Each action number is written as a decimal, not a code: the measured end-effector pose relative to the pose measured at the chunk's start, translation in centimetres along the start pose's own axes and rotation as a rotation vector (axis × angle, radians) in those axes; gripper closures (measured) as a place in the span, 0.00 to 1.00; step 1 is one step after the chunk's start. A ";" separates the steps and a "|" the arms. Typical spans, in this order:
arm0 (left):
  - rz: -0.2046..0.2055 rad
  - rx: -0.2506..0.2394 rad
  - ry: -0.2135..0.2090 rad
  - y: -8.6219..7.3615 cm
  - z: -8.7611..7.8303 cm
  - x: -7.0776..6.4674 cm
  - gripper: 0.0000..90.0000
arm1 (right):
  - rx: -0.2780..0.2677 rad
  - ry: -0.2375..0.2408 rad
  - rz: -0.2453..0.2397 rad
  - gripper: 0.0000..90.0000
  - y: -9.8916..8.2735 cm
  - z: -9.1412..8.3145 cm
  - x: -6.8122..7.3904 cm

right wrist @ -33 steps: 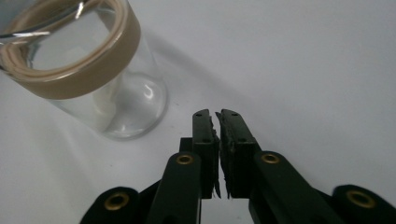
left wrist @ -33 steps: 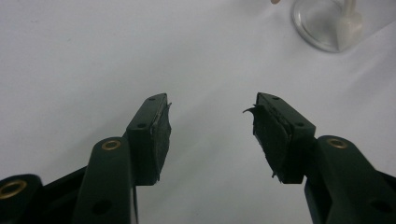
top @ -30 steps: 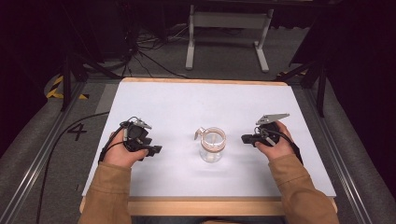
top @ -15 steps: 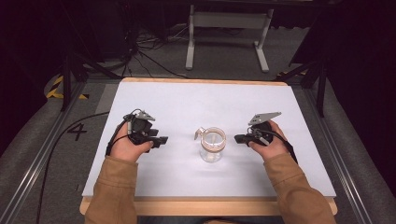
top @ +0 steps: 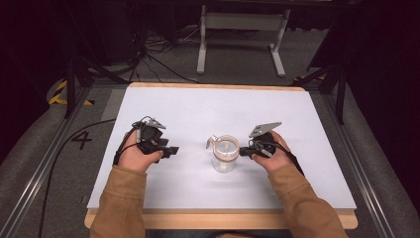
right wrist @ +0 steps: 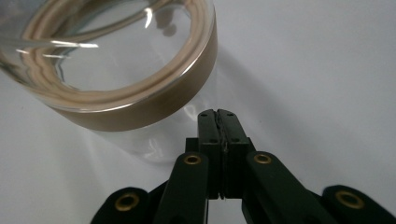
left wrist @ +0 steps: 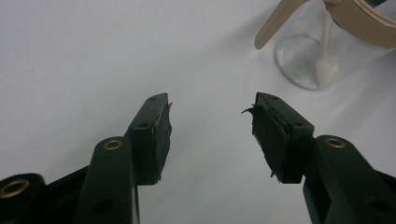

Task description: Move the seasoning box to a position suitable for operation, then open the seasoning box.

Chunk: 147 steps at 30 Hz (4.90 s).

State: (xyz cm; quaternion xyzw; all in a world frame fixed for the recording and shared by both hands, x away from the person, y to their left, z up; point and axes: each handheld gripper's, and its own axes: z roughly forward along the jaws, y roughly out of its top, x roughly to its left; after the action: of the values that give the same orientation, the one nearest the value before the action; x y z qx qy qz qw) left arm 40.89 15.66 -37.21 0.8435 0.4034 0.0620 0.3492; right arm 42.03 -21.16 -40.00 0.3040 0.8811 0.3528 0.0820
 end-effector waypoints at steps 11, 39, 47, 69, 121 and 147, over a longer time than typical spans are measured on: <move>0.051 -0.031 -0.039 -0.2 0.7 0.4 0.59 | 0.028 0.011 -0.039 1.00 0.1 -0.2 1.1; 0.149 0.022 -0.121 1.5 3.8 -0.2 0.76 | 0.090 0.070 -0.107 1.00 -0.3 -0.6 5.6; 0.120 -0.029 -0.157 2.4 3.5 -0.7 0.86 | 0.060 0.042 -0.106 1.00 -0.7 -1.5 5.4; 0.141 -0.277 -0.272 6.2 5.3 -3.6 0.99 | -0.019 -0.018 0.009 1.00 -3.9 -4.3 3.3; 0.165 -0.271 -0.339 6.4 7.1 -4.5 0.97 | -0.055 0.061 -0.104 1.00 -0.8 -3.3 8.2; 0.141 -0.264 -0.335 6.4 7.1 -4.3 1.00 | -0.165 0.033 -0.094 1.00 1.1 -3.6 8.1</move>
State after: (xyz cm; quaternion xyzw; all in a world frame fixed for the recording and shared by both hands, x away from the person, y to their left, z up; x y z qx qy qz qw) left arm 44.84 5.95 -37.69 0.8150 0.2680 -0.0025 0.5137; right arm 34.73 -17.79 -36.00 0.2489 0.8636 0.4249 0.1085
